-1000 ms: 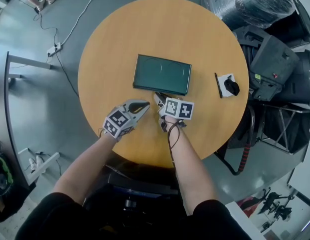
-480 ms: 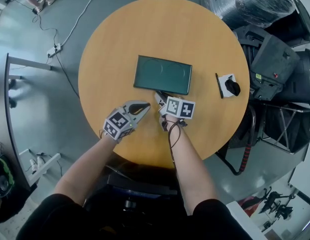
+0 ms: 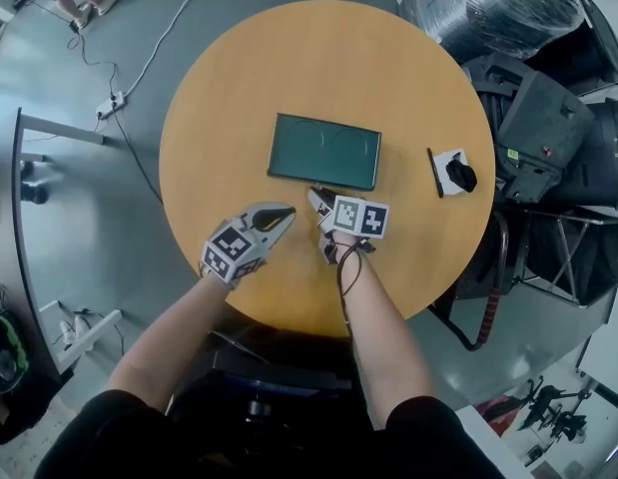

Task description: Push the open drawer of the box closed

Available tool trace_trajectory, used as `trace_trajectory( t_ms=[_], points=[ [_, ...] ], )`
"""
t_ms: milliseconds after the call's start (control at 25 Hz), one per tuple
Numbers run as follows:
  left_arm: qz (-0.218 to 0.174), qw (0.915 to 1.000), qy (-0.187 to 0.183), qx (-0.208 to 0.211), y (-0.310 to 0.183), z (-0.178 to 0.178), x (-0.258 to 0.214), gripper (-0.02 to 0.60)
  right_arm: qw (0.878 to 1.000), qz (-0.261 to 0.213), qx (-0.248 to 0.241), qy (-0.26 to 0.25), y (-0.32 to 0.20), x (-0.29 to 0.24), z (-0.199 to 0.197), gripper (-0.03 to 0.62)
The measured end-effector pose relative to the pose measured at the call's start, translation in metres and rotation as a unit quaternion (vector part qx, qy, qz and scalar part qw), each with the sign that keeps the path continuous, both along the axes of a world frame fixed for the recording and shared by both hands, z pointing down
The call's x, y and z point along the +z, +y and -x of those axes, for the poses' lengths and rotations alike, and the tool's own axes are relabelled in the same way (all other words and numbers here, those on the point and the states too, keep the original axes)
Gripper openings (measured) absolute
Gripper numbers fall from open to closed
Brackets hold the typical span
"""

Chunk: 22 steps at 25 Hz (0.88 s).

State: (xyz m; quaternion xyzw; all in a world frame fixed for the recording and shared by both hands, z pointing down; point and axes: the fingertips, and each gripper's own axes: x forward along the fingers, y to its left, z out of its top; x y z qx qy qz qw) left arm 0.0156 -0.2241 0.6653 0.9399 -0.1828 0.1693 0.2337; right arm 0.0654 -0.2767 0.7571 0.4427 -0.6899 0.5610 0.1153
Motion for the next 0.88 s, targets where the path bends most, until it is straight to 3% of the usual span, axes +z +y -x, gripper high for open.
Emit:
trace_trajectory(
  t_ms=[240, 480, 600, 880],
  points=[
    [-0.005, 0.9998, 0.015, -0.013, 0.003, 0.005, -0.025, 0.015, 0.999, -0.021, 0.002, 0.027, 0.017, -0.024, -0.010, 0.118],
    [-0.014, 0.9992, 0.033, -0.016, 0.006, 0.006, -0.070, 0.015, 0.993, -0.114, 0.010, 0.005, 0.020, -0.104, -0.017, 0.120],
    [-0.030, 0.9981, 0.052, -0.011, 0.010, 0.006, -0.104, 0.015, 0.981, -0.195, 0.001, -0.012, 0.020, -0.165, -0.016, 0.014],
    [-0.067, 0.9936, 0.090, -0.005, 0.025, 0.006, -0.189, 0.015, 0.934, -0.349, -0.080, -0.009, 0.051, -0.283, 0.005, 0.012]
  ],
)
